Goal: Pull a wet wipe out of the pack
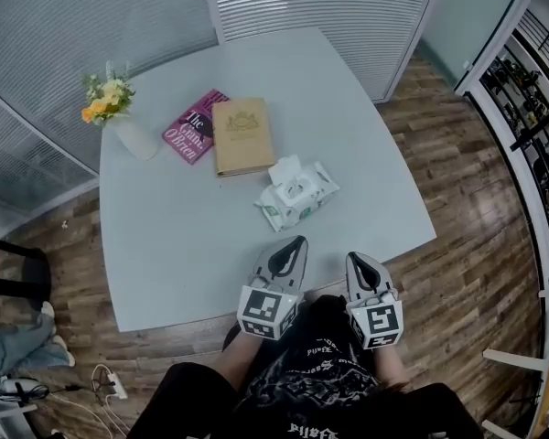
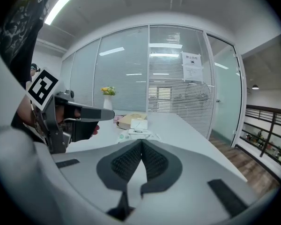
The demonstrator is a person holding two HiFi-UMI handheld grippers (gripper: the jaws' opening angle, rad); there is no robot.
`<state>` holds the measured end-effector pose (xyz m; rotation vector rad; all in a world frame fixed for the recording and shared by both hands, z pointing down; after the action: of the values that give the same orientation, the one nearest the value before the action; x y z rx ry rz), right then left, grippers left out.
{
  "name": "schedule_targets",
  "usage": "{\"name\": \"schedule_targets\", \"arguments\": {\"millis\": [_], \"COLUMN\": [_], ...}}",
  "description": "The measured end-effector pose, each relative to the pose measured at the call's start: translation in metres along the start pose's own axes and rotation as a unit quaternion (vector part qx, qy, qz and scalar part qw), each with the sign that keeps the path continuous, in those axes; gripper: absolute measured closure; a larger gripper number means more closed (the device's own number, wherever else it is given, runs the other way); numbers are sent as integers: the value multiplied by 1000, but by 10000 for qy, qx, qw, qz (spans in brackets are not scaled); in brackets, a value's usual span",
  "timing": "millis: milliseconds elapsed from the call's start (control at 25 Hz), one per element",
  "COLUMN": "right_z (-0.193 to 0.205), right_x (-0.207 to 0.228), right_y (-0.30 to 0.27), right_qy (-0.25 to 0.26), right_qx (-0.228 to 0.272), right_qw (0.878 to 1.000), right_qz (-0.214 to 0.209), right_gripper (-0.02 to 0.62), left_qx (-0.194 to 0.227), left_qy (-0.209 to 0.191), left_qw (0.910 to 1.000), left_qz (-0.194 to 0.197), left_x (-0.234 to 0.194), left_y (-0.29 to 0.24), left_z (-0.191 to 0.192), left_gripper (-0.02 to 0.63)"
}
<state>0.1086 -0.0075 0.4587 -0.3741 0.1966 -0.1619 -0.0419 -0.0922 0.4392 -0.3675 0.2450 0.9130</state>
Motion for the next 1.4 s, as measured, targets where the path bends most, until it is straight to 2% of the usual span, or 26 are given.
{"name": "schedule_targets", "arguments": {"millis": [280, 440, 560, 760, 880, 1080, 1400], "right_z": [-17, -29, -37, -46, -52, -62, -62], "right_x": [22, 46, 67, 93, 102, 102, 88], "right_y": [-43, -69, -85, -111, -128, -151, -186], "right_qy": [230, 273, 86, 322, 429, 664, 474], "right_qx": [122, 174, 242, 208, 218, 317, 9], "right_qw": [9988, 9971, 9952, 9913, 9881, 9797, 9569], "right_qz": [-409, -682, -943, -1263, -1464, -1867, -2864], "right_gripper": [597, 597, 597, 597, 597, 597, 597], "left_qx": [-58, -274, -326, -482, -638, -791, -916], "left_qy": [165, 618, 474, 529, 591, 777, 705], "left_qw": [9994, 9969, 9970, 9935, 9890, 9748, 9620], "left_qz": [-290, -390, -524, -889, -1197, -1934, -2474], "left_x": [-12, -8, -7, -26, -40, -65, -83], "left_y": [-20, -48, -76, -125, -146, -148, -132], "left_z": [-4, -4, -7, -8, -5, -4, 1], "left_gripper": [595, 595, 595, 595, 595, 595, 595]}}
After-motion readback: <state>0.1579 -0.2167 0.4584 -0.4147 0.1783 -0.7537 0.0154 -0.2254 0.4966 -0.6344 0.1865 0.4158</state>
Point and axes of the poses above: the fingertips, and each gripper's own axes: y backward along the fingers, x to its right, z out of its underside, the point moved 7 cm from there along y, backward along the fingers, and after that the axes turned 7 degrees about y, right-handed, at the moved point
